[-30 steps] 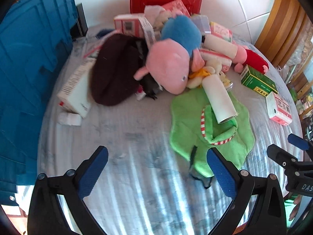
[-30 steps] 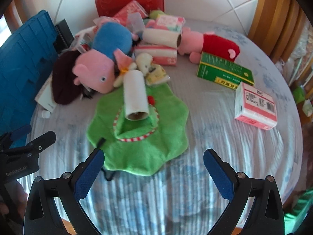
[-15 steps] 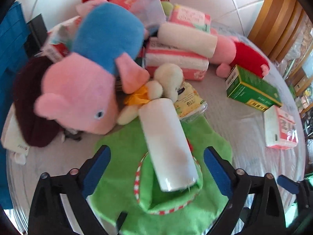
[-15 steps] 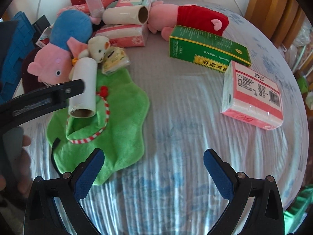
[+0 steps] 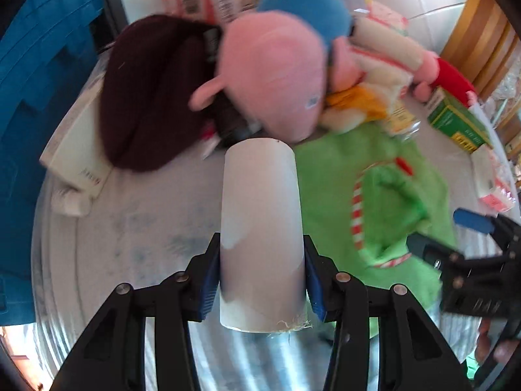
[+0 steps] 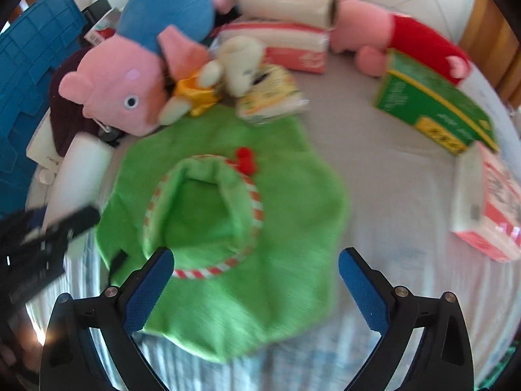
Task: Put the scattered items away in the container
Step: 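Grasp the white paper roll with the left tool while the right tool grasps the green towel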
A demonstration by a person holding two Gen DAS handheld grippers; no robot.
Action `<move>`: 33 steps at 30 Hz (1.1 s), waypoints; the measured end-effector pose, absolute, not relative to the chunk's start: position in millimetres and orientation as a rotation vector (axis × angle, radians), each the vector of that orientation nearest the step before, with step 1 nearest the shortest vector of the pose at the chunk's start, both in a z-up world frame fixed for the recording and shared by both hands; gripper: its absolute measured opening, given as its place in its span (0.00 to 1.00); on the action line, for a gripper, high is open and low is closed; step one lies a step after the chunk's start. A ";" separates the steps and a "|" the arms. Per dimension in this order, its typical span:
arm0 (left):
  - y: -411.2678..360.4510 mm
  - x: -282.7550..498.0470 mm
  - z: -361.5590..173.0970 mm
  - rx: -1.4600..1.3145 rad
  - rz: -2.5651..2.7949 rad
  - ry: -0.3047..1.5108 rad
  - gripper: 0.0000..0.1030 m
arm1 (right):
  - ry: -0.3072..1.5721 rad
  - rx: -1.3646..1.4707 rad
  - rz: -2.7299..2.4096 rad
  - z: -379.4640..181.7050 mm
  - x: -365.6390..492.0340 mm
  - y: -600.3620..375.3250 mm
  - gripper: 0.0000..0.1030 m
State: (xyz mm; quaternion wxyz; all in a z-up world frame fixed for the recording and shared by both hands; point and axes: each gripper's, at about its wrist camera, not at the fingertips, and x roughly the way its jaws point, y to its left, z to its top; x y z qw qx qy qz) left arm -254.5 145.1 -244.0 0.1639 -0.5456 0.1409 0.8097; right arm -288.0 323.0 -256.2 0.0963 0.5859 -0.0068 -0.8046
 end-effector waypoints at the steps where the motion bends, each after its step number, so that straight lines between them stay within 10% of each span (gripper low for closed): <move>1: 137.7 -257.0 -248.7 -1.585 2.303 0.394 0.44 | -0.014 1.740 -2.369 -260.5 -291.0 316.7 1.00; 4: 125.7 -262.3 -259.9 -1.625 2.305 0.393 0.47 | 0.093 1.755 -2.392 -270.2 -294.8 299.9 1.00; 8: 121.3 -266.1 -265.0 -1.594 2.321 0.417 0.76 | 0.117 1.698 -2.482 -270.8 -288.1 296.7 1.00; 16: 105.9 -269.6 -263.1 -1.536 2.333 0.418 0.88 | 0.131 1.633 -2.535 -265.7 -281.3 297.7 1.00; 19: 103.0 -268.1 -258.4 -1.528 2.318 0.434 0.79 | 0.152 1.604 -2.555 -259.7 -276.4 292.6 0.85; 21: 101.2 -262.4 -252.7 -1.510 2.299 0.450 0.49 | 0.196 1.577 -2.554 -252.8 -270.4 282.7 0.58; 26: 88.3 -251.3 -243.2 -1.517 2.238 0.439 0.45 | 0.116 1.572 -2.546 -238.1 -262.4 281.9 0.22; 33: 85.3 -237.3 -198.4 -1.388 2.265 0.401 0.44 | 0.072 1.425 -2.608 -179.9 -229.0 286.3 0.19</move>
